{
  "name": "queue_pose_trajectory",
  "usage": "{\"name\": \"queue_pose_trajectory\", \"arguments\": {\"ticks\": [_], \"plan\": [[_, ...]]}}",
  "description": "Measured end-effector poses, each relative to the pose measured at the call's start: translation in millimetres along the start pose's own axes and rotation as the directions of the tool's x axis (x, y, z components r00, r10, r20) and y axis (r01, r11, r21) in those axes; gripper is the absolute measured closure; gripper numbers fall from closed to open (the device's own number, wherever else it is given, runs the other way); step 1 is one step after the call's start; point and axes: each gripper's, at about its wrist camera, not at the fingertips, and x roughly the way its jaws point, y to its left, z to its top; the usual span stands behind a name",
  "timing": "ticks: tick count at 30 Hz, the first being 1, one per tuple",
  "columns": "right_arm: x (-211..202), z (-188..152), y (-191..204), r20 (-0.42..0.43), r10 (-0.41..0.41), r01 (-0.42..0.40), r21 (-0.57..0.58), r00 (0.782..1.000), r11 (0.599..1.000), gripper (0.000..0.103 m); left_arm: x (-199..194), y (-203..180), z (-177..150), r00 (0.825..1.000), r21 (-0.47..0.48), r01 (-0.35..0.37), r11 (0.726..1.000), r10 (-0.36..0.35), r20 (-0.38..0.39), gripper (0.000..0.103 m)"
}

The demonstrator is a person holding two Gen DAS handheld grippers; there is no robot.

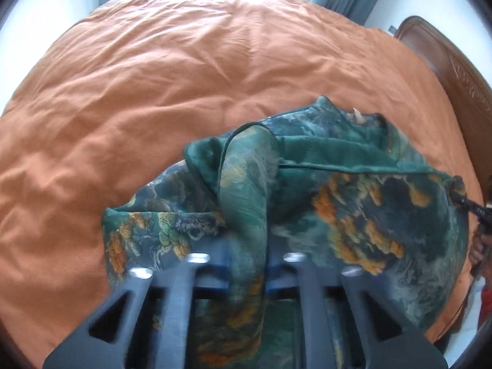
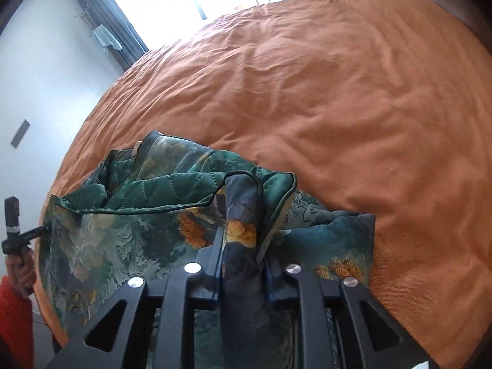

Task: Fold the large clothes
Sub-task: 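Lift the hem with both tools and fold it up toward the collar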

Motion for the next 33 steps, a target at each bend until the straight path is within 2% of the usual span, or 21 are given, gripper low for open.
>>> {"name": "queue_pose_trajectory", "arguments": {"ticks": [2,4,6,8,9,11,13,15,17,19,27,33], "plan": [[-17.7,-2.2,18.0,0.059,-0.063,0.067,-0.08,0.996,0.995,0.088,-20.5,-5.2,-5.6,0.997,0.015,-0.048,0.999,0.047,0.067,0.093],[-40.4,-0.2,30.9,0.136,-0.099,0.116,-0.122,0.986,0.986,0.089,-46.9,-6.3,-8.2,0.986,-0.001,-0.06,0.998,0.059,0.154,0.093],[-61.2,8.8,41.6,0.219,-0.111,0.146,-0.148,0.969,0.978,0.089,-70.2,-8.9,-4.9,0.968,-0.019,-0.058,0.998,0.061,0.243,0.093],[-76.3,21.2,52.8,0.304,-0.126,0.182,-0.165,0.944,0.969,0.089,-85.1,-15.2,1.7,0.941,-0.022,-0.095,0.995,0.097,0.325,0.093],[-80.4,28.7,57.5,0.343,-0.133,0.2,-0.167,0.93,0.966,0.09,-87.3,-18.9,6.1,0.925,-0.023,-0.124,0.992,0.124,0.358,0.093],[-80.4,42.9,60.3,0.39,-0.147,0.218,-0.146,0.909,0.965,0.09,-80.8,-20.5,15.7,0.907,-0.046,-0.149,0.988,0.155,0.392,0.093],[-68.5,51.9,59.5,0.404,-0.17,0.243,-0.136,0.899,0.96,0.09,-62.7,-17.6,23.6,0.899,-0.061,-0.181,0.982,0.19,0.394,0.092],[-43.2,56.0,56.6,0.378,-0.207,0.279,-0.146,0.902,0.949,0.09,-33.3,-11.0,26.1,0.907,-0.066,-0.213,0.975,0.223,0.358,0.092],[-11.8,52.2,53.0,0.319,-0.235,0.299,-0.168,0.918,0.939,0.09,-8.5,-4.7,21.5,0.915,-0.048,-0.249,0.967,0.251,0.316,0.091],[11.6,44.2,44.0,0.261,-0.254,0.307,-0.186,0.931,0.933,0.09,14.6,-0.9,11.2,0.917,-0.028,-0.284,0.958,0.28,0.285,0.091],[58.5,24.2,15.5,0.18,-0.228,0.26,-0.184,0.957,0.948,0.09,40.7,20.4,-3.0,0.936,-0.083,-0.222,0.971,0.236,0.261,0.085],[81.3,17.9,7.6,0.145,-0.213,0.236,-0.162,0.966,0.958,0.089,55.5,25.3,-7.9,0.94,-0.114,-0.205,0.972,0.228,0.255,0.081]]}}
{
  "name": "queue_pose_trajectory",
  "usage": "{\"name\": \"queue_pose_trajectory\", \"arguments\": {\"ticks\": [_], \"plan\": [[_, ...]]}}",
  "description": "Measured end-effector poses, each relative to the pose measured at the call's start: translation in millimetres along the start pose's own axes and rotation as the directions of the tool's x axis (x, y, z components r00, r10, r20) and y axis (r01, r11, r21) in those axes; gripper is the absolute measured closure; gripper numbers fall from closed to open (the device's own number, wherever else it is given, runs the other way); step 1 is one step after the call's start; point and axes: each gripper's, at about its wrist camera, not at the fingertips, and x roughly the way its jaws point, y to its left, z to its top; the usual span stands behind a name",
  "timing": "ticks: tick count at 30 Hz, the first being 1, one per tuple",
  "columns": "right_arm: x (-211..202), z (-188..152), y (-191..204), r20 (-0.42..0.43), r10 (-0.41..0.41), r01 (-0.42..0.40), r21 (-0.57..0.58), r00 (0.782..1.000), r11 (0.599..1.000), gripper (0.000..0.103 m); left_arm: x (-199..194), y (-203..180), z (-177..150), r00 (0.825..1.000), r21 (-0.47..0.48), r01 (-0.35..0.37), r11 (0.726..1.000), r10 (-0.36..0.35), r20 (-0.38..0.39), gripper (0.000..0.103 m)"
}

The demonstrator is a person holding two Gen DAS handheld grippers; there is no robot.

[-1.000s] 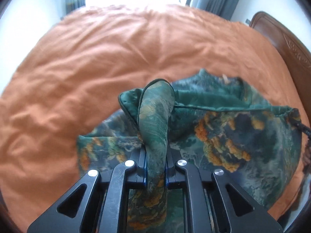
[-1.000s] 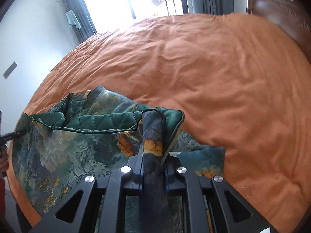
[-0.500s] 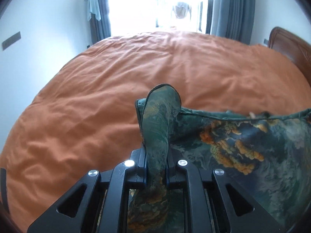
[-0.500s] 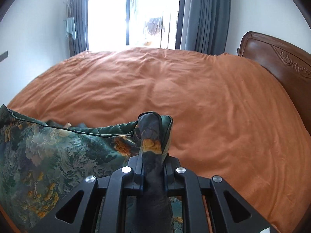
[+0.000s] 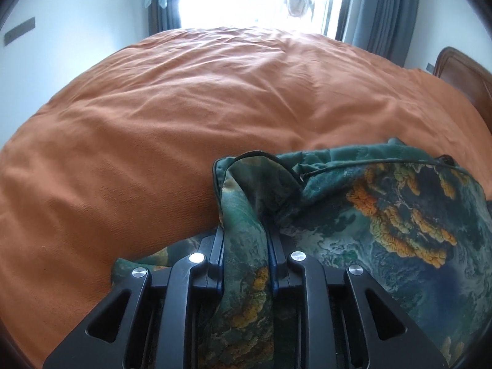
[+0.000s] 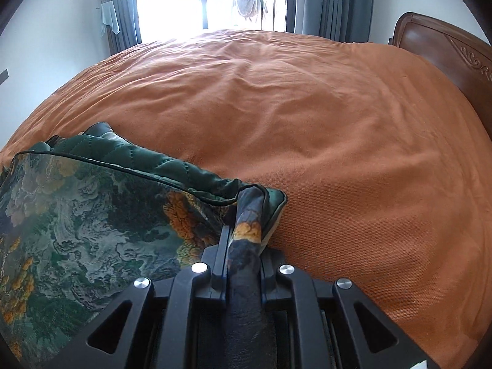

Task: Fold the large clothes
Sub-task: 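Lift the hem with both tools and fold it up toward the collar, then lay the folded hem down and open both tools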

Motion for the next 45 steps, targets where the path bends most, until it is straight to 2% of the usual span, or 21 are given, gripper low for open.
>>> {"name": "queue_pose_trajectory", "arguments": {"ticks": [3,4,5,6,7,8,9,11,14,16,19,21,22,24,27,29,32,35,37,41,45], "plan": [[1.1,1.0,-2.1,-0.004,0.012,-0.012,0.016,1.0,1.0,0.087,-1.6,1.7,0.9,1.0,-0.009,0.002,1.0,-0.002,-0.006,0.076],[1.4,2.2,-2.7,-0.003,0.011,-0.011,0.018,1.0,1.0,0.085,-3.0,2.1,1.6,1.0,-0.012,-0.002,1.0,0.002,-0.007,0.07],[-1.1,2.6,-2.8,0.0,0.007,-0.007,0.017,1.0,1.0,0.084,-7.4,2.2,3.8,1.0,-0.015,-0.023,1.0,0.022,-0.01,0.055],[-1.3,4.2,-2.5,-0.001,0.008,-0.008,0.015,1.0,1.0,0.084,-10.5,3.7,7.5,0.999,-0.02,-0.036,0.999,0.036,-0.015,0.046],[-4.3,7.0,-4.7,0.0,0.005,-0.005,0.015,1.0,1.0,0.083,-18.5,7.0,11.6,0.999,-0.032,-0.032,0.999,0.032,-0.017,0.03],[-10.2,9.0,-7.5,0.005,0.003,-0.003,0.024,1.0,1.0,0.075,-26.9,11.8,15.1,1.0,-0.047,-0.012,0.999,0.012,-0.006,0.022],[-17.4,10.4,-10.5,0.014,-0.001,0.0,0.037,1.0,0.999,0.061,-38.0,17.6,17.5,1.0,-0.066,0.012,0.998,-0.011,0.014,0.022],[-41.7,13.1,-22.1,0.069,-0.01,0.004,0.085,0.998,0.996,0.047,-62.8,29.3,20.1,0.998,-0.098,0.048,0.994,-0.044,0.049,0.018],[-83.9,9.0,-30.5,0.135,0.019,-0.034,0.107,0.991,0.994,0.047,-92.4,31.9,10.7,0.995,-0.062,0.056,0.996,-0.051,0.08,0.014],[-113.1,-3.0,-20.4,0.15,0.071,-0.079,0.047,0.986,0.996,0.047,-102.4,24.3,-3.6,0.996,0.004,0.048,0.999,-0.048,0.079,0.011],[-141.2,-33.0,3.3,0.107,0.203,-0.198,-0.058,0.973,0.979,0.047,-99.4,15.1,-31.7,0.998,0.09,-0.019,0.996,0.014,0.053,0.01],[-145.5,-62.3,16.5,0.045,0.276,-0.271,-0.101,0.96,0.957,0.047,-85.8,20.2,-44.4,0.999,0.091,-0.051,0.995,0.05,0.015,0.009],[-143.0,-72.7,19.1,0.019,0.279,-0.276,-0.112,0.96,0.955,0.047,-80.9,26.0,-47.7,0.999,0.065,-0.042,0.997,0.042,0.003,0.009],[-136.6,-95.0,15.9,0.006,0.223,-0.22,-0.128,0.975,0.967,0.047,-81.0,34.7,-46.7,0.999,0.017,-0.042,0.999,0.042,0.0,0.007],[-137.9,-103.7,-14.5,0.025,0.137,-0.137,0.003,0.99,0.991,0.047,-99.5,31.9,-34.6,0.998,0.0,-0.067,0.998,0.067,0.013,0.011],[-153.1,-106.0,-29.8,0.072,0.138,-0.144,0.088,0.988,0.986,0.047,-125.7,14.6,-25.7,0.996,0.04,-0.055,0.998,0.052,0.072,0.01],[-176.7,-110.4,-23.4,0.134,0.139,-0.152,0.084,0.981,0.985,0.047,-152.5,-29.0,-15.1,0.992,0.129,0.022,0.991,-0.038,0.122,0.006],[-191.3,-112.3,-6.4,0.173,0.196,-0.212,0.082,0.965,0.974,0.047,-145.0,-90.8,-2.7,0.986,0.229,0.148,0.962,-0.162,0.046,0.006],[-197.0,-112.6,6.7,0.184,0.235,-0.249,0.061,0.955,0.966,0.047,-126.3,-129.1,3.7,0.98,0.269,0.19,0.944,-0.198,0.002,0.006],[-200.7,-118.3,33.6,0.183,0.269,-0.276,0.018,0.946,0.961,0.047,-75.9,-179.2,21.6,0.986,0.279,0.169,0.945,-0.16,-0.052,0.006],[-207.0,-133.3,45.0,0.169,0.318,-0.328,0.032,0.933,0.944,0.047,-38.3,-197.6,28.3,0.986,0.258,0.146,0.955,-0.117,-0.122,0.007]]}}
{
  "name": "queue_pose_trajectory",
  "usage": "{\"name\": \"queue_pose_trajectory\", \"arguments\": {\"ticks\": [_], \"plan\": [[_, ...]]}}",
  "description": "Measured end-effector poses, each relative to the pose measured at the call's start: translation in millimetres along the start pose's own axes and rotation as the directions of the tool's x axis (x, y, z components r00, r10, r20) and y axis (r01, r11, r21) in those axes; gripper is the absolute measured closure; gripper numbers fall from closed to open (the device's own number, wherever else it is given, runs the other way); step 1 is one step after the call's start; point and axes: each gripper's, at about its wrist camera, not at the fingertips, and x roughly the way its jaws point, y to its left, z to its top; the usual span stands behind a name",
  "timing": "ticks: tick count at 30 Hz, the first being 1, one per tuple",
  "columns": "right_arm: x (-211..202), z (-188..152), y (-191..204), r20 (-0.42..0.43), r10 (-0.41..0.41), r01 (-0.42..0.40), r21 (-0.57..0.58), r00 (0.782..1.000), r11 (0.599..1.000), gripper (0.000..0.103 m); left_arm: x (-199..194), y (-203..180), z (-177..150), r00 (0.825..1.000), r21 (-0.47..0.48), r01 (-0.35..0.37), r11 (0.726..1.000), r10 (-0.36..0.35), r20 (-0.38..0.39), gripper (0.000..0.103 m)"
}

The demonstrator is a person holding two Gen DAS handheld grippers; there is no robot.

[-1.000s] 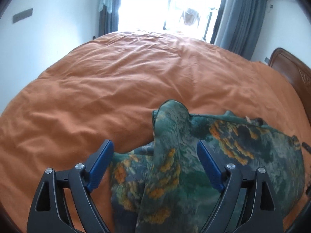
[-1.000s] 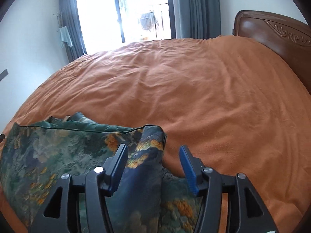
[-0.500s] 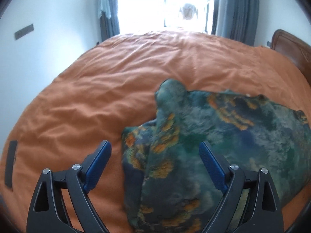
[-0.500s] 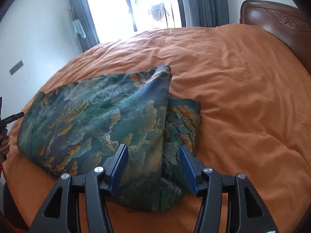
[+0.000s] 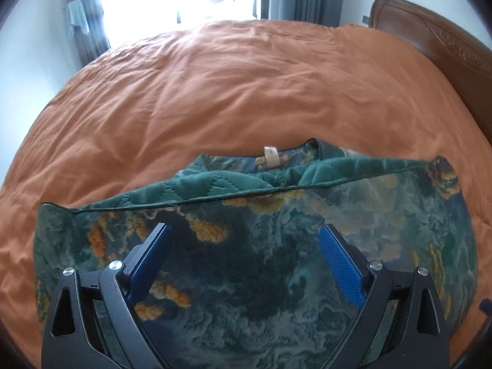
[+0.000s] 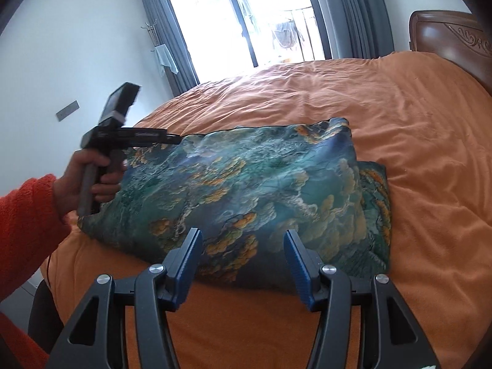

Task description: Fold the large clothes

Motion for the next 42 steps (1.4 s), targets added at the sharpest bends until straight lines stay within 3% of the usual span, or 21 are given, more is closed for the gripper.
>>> {"name": "queue_pose_trajectory", "arguments": {"ticks": [2,6,20,25,29,32,36,42], "plan": [[-4.5,-9.2,3.3,-0.009,0.014,-0.014,0.002,1.0,1.0,0.047,9.4,-7.5,-7.1,0.999,0.044,-0.022,0.999,0.024,-0.037,0.008],[-12.7,-23.7,1.1,-0.02,0.021,-0.02,0.028,1.0,0.999,0.047,-7.5,-18.4,-35.8,0.999,0.141,-0.039,0.989,0.041,-0.013,0.008],[-30.9,-35.0,-12.4,0.002,0.011,-0.011,0.147,1.0,0.989,0.047,-65.3,-34.8,-118.3,0.999,0.192,-0.021,0.981,0.015,0.037,0.008],[-34.2,-37.6,-12.9,-0.008,-0.014,0.015,0.149,1.0,0.989,0.047,-78.7,-43.4,-148.6,1.0,0.194,-0.007,0.981,0.002,0.026,0.007],[-31.0,-45.1,-27.3,-0.031,-0.093,0.098,0.191,0.995,0.977,0.036,-90.9,-59.4,-166.8,1.0,0.246,0.021,0.969,-0.025,0.015,0.007],[-29.4,-50.0,-56.6,-0.026,-0.088,0.092,0.336,0.996,0.937,0.029,-103.0,-65.6,-170.3,0.997,0.245,0.072,0.967,-0.076,0.005,0.007],[-13.3,-50.4,-105.6,-0.01,-0.045,0.043,0.561,0.999,0.826,0.024,-115.6,-67.6,-166.1,0.993,0.216,0.112,0.97,-0.119,0.017,0.007],[37.9,-50.3,-132.3,-0.039,0.031,0.006,0.702,0.999,0.712,0.024,-131.8,-71.1,-158.4,0.988,0.196,0.136,0.971,-0.147,0.044,0.007]]}}
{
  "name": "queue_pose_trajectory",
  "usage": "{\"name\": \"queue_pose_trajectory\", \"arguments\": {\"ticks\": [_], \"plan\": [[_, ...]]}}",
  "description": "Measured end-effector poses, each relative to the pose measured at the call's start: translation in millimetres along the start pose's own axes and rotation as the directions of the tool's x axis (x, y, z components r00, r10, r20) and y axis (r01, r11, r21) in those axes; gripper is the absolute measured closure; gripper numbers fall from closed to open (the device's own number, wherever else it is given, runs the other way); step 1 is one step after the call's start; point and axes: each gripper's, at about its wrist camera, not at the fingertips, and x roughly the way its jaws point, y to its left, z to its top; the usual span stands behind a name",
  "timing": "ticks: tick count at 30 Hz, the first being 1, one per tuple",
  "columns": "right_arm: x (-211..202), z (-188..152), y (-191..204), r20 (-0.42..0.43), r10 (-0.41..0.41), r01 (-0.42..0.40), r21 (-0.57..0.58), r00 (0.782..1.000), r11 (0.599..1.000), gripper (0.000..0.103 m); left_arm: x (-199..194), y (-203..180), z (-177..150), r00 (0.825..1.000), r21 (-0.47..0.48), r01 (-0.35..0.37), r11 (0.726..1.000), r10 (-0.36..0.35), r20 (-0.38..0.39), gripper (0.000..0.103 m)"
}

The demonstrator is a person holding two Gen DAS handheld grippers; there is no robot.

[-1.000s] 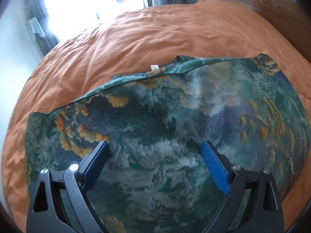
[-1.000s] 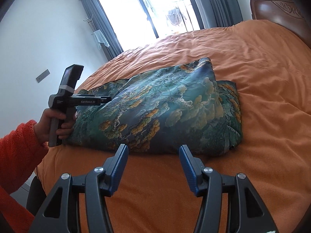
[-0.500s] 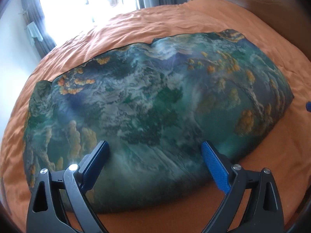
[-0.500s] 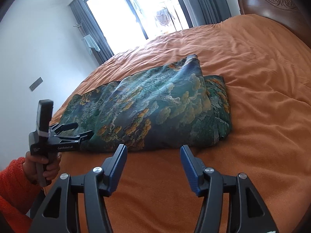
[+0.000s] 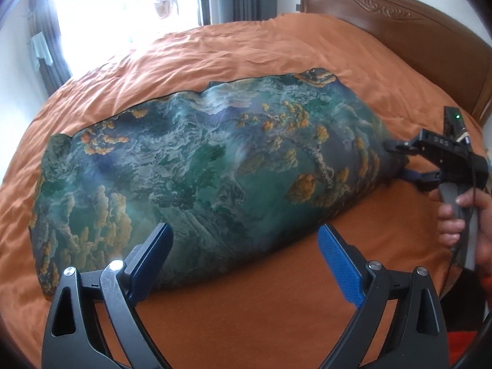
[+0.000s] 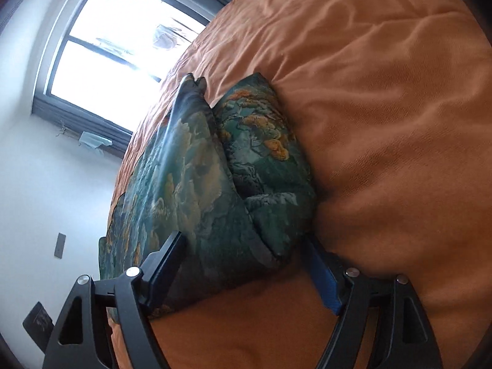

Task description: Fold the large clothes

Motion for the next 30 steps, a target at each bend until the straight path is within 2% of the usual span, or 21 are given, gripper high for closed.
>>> {"name": "queue_pose_trajectory", "arguments": {"ticks": [2,3,4,6,9,13,16,21,22,25,28,29,30], "plan": [[11.1,2.0,-2.6,0.007,0.026,-0.026,0.045,1.0,0.999,0.024,-4.8,0.8,4.1,1.0,-0.001,0.01,1.0,-0.01,0.008,0.007],[14.2,2.8,-2.0,0.016,0.033,-0.034,0.052,0.999,0.998,0.028,-7.6,0.6,5.1,1.0,0.0,0.014,1.0,-0.014,0.011,0.007],[15.7,3.1,-0.9,0.028,0.034,-0.035,0.051,0.999,0.998,0.036,-9.3,1.2,8.7,1.0,0.002,0.019,1.0,-0.019,0.013,0.007],[13.3,2.5,6.7,0.054,0.01,-0.01,0.003,0.999,1.0,0.061,-13.0,2.6,17.5,0.999,-0.002,0.031,1.0,-0.031,0.018,0.007],[-6.7,-5.8,36.8,0.144,-0.004,0.025,-0.149,0.99,0.989,0.072,-19.7,6.1,39.3,0.998,-0.01,0.053,0.999,-0.052,0.025,0.007],[-35.5,-24.1,94.8,0.267,-0.002,0.112,-0.399,0.964,0.91,0.072,-34.8,1.6,86.0,0.987,0.0,0.159,0.987,-0.159,0.034,0.007],[-50.9,-44.8,140.1,0.34,0.034,0.175,-0.566,0.94,0.805,0.073,-42.6,-9.8,120.9,0.973,0.022,0.228,0.973,-0.229,0.016,0.007],[-58.0,-87.5,206.8,0.384,0.099,0.253,-0.758,0.918,0.601,0.073,-43.0,-28.1,163.1,0.944,0.041,0.321,0.946,-0.316,-0.095,0.007],[-56.3,-97.0,216.9,0.385,0.108,0.264,-0.785,0.916,0.56,0.073,-44.3,-30.1,167.7,0.943,0.049,0.32,0.946,-0.314,-0.111,0.007],[-49.4,-129.8,244.4,0.391,0.133,0.308,-0.857,0.911,0.414,0.073,-49.3,-27.4,173.4,0.957,0.06,0.268,0.962,-0.258,-0.131,0.007],[-37.6,-166.4,267.2,0.397,0.159,0.355,-0.904,0.904,0.237,0.073,-51.1,-22.5,170.7,0.969,0.066,0.203,0.977,-0.19,-0.161,0.007],[-32.3,-181.3,274.4,0.403,0.173,0.378,-0.911,0.898,0.163,0.073,-49.1,-20.6,167.3,0.972,0.073,0.17,0.983,-0.155,-0.175,0.007],[-30.9,-191.6,279.6,0.408,0.184,0.394,-0.913,0.894,0.11,0.073,-46.5,-19.0,162.8,0.975,0.083,0.135,0.987,-0.118,-0.189,0.007]]}}
